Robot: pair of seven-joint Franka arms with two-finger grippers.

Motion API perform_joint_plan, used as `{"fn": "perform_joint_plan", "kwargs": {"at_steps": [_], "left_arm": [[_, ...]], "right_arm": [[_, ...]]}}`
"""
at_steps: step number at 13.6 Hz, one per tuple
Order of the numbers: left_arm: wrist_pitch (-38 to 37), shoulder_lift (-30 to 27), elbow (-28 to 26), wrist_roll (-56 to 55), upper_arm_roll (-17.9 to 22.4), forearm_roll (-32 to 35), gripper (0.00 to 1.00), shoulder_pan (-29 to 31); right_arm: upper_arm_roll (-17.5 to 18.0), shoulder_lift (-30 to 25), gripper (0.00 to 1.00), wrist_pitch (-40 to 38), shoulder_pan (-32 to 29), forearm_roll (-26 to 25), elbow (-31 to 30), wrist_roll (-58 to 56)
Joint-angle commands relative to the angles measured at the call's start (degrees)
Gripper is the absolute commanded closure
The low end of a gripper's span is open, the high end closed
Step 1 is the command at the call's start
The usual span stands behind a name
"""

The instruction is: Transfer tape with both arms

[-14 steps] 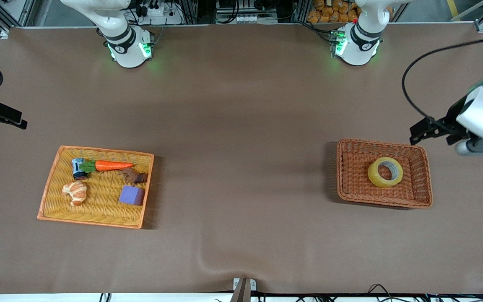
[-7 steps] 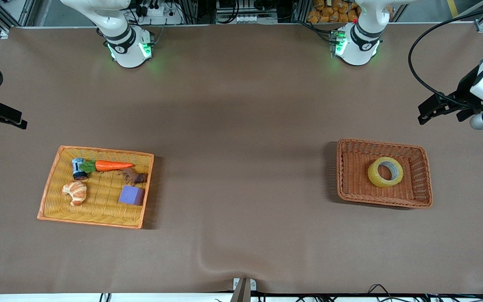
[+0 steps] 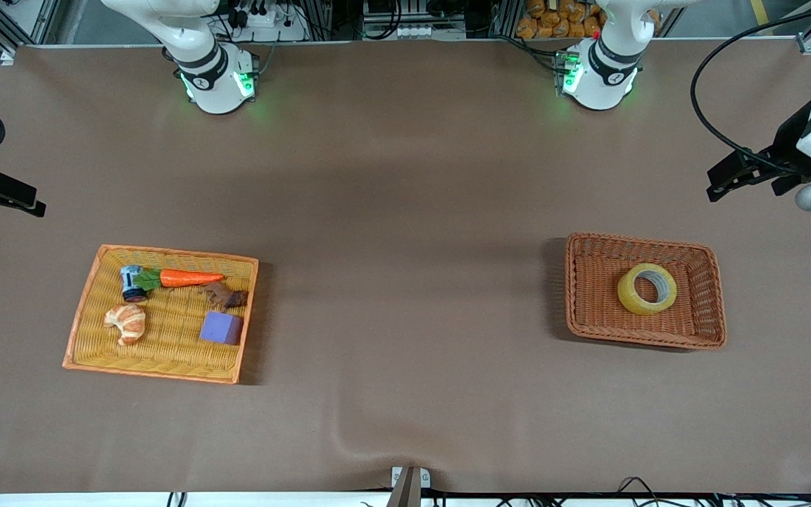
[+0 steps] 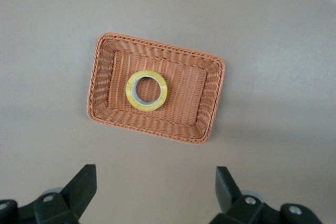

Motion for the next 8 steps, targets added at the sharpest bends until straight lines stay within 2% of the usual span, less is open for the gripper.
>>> {"fn": "perform_joint_plan", "kwargs": {"at_steps": [1, 8], "left_arm": [[-0.5, -1.1, -0.3, -0.4, 0.2, 0.4, 0.00, -0.1], [-2.7, -0.9, 0.9, -0.5, 0.6, 0.7, 0.00, -0.1]], "right_arm": [[0.6, 0.5, 0.00, -0.4, -0.9, 0.1, 1.2, -0.2], [0.5, 0.6, 0.00, -0.3, -0.9, 0.2, 1.2, 0.1]]}}
